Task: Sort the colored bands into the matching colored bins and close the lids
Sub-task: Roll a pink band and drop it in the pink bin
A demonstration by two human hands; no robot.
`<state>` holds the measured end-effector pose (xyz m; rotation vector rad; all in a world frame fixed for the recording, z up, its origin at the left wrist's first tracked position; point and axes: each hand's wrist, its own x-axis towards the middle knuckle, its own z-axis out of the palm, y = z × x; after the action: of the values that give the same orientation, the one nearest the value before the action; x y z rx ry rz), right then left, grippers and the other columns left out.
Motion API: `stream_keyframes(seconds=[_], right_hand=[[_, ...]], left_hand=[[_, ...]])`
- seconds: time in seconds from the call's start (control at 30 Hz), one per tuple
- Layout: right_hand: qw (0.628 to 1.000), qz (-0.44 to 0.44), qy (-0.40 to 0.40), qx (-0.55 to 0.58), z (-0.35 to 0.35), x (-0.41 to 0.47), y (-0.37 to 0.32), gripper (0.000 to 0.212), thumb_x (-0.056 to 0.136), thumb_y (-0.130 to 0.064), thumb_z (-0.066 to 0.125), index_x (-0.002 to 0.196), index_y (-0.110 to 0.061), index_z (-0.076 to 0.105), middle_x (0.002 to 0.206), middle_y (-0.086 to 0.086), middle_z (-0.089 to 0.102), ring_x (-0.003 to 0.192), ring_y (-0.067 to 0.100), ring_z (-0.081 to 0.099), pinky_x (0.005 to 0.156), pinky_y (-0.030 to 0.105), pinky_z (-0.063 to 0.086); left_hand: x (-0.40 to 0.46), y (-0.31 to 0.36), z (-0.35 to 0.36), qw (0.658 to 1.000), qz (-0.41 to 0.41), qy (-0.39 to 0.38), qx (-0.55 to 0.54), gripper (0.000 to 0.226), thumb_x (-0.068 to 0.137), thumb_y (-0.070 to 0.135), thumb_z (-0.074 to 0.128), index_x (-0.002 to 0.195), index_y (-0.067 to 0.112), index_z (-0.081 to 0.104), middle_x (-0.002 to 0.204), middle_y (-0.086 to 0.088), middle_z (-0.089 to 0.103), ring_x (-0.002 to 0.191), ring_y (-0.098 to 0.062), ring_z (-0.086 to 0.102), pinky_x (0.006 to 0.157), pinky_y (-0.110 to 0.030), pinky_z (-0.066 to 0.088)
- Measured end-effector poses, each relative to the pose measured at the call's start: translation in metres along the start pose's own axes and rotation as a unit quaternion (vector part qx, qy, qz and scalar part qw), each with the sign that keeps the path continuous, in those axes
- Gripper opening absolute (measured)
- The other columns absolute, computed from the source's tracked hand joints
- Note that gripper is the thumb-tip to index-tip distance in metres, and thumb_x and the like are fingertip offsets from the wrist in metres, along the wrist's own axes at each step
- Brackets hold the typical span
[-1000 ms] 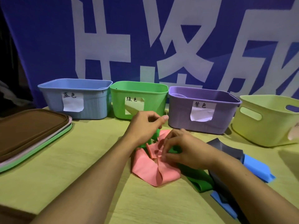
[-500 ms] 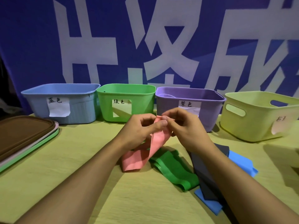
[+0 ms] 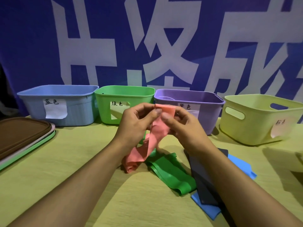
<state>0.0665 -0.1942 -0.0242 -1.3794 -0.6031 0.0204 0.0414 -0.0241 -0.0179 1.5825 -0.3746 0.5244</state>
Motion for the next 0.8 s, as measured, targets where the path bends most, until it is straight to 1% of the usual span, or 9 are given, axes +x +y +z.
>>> stream_keyframes(seconds=[0.13, 0.2, 0.27, 0.33, 0.4, 0.5, 0.6, 0.67, 0.8], right_hand=[[0.996, 0.025, -0.061, -0.065, 0.003, -0.002, 0.006, 0.039, 0.079, -0.026, 0.076, 0.115, -0.01, 0.071, 0.108, 0.006, 0.079, 0.105, 0.025, 0.074, 0.096, 0.038, 0.058], [0.994, 0.015, -0.069, -0.082, 0.002, -0.002, 0.007, 0.034, 0.082, -0.027, 0.076, 0.109, -0.007, 0.073, 0.103, 0.007, 0.079, 0.1, 0.021, 0.075, 0.092, 0.033, 0.057], [0.994, 0.001, -0.059, -0.091, 0.001, -0.001, 0.007, 0.032, 0.082, -0.031, 0.078, 0.101, -0.006, 0.074, 0.1, 0.011, 0.079, 0.095, 0.017, 0.072, 0.091, 0.037, 0.057], [0.996, -0.005, -0.046, -0.081, -0.001, 0.0, 0.008, 0.027, 0.081, -0.028, 0.079, 0.097, -0.007, 0.074, 0.1, 0.013, 0.078, 0.096, 0.019, 0.072, 0.097, 0.043, 0.057], [0.997, -0.009, -0.044, -0.063, -0.001, 0.001, 0.008, 0.027, 0.078, -0.025, 0.079, 0.098, -0.009, 0.073, 0.102, 0.011, 0.079, 0.099, 0.021, 0.074, 0.098, 0.039, 0.056], [0.996, -0.009, -0.053, -0.064, -0.001, 0.001, 0.006, 0.03, 0.076, -0.026, 0.079, 0.1, -0.009, 0.071, 0.103, 0.009, 0.079, 0.101, 0.022, 0.075, 0.096, 0.034, 0.057], [0.996, 0.0, -0.065, -0.065, 0.0, 0.0, 0.003, 0.029, 0.076, -0.023, 0.078, 0.099, -0.008, 0.071, 0.1, 0.008, 0.079, 0.097, 0.018, 0.075, 0.092, 0.029, 0.058], [0.995, 0.005, -0.068, -0.071, -0.001, -0.002, -0.001, 0.027, 0.077, -0.023, 0.078, 0.098, -0.009, 0.072, 0.097, 0.005, 0.079, 0.095, 0.016, 0.075, 0.09, 0.03, 0.058], [0.99, 0.031, -0.082, -0.114, 0.0, -0.008, -0.009, 0.031, 0.083, -0.031, 0.076, 0.11, -0.015, 0.073, 0.104, 0.0, 0.08, 0.099, 0.018, 0.076, 0.09, 0.034, 0.06]], left_hand=[[0.014, 0.019, 0.003, 0.999, 0.024, 0.024, -0.002, 0.01, 0.095, 0.014, 0.069, 0.102, 0.019, 0.074, 0.094, 0.004, 0.078, 0.092, -0.011, 0.074, 0.076, -0.026, 0.059], [0.022, 0.031, 0.004, 0.999, 0.04, 0.03, 0.011, 0.011, 0.096, 0.013, 0.069, 0.102, 0.02, 0.074, 0.091, 0.006, 0.078, 0.09, -0.008, 0.073, 0.078, -0.026, 0.059], [0.03, 0.042, 0.005, 0.997, 0.057, 0.035, 0.026, 0.011, 0.097, 0.012, 0.068, 0.103, 0.019, 0.073, 0.089, 0.008, 0.077, 0.087, -0.005, 0.071, 0.081, -0.027, 0.058], [0.037, 0.054, 0.006, 0.996, 0.072, 0.037, 0.032, 0.01, 0.097, 0.012, 0.068, 0.104, 0.018, 0.073, 0.088, 0.009, 0.077, 0.087, -0.003, 0.071, 0.084, -0.028, 0.059], [0.042, 0.066, 0.009, 0.995, 0.086, 0.042, 0.032, 0.009, 0.097, 0.012, 0.068, 0.104, 0.017, 0.073, 0.089, 0.009, 0.077, 0.088, -0.005, 0.071, 0.086, -0.031, 0.059], [0.048, 0.084, 0.014, 0.993, 0.103, 0.052, 0.028, 0.009, 0.098, 0.014, 0.067, 0.104, 0.018, 0.072, 0.098, 0.002, 0.076, 0.097, -0.016, 0.073, 0.091, -0.037, 0.061], [0.053, 0.1, 0.021, 0.993, 0.103, 0.063, 0.016, 0.01, 0.098, 0.014, 0.067, 0.106, 0.017, 0.072, 0.101, 0.0, 0.077, 0.097, -0.014, 0.073, 0.092, -0.039, 0.061], [0.056, 0.113, 0.024, 0.992, 0.105, 0.069, 0.014, 0.013, 0.099, 0.014, 0.066, 0.11, 0.014, 0.071, 0.102, -0.003, 0.077, 0.095, -0.014, 0.074, 0.091, -0.039, 0.061], [0.065, 0.142, 0.027, 0.991, 0.102, 0.085, -0.002, 0.012, 0.1, 0.015, 0.065, 0.11, 0.01, 0.072, 0.098, -0.006, 0.077, 0.087, -0.018, 0.074, 0.082, -0.046, 0.064]])
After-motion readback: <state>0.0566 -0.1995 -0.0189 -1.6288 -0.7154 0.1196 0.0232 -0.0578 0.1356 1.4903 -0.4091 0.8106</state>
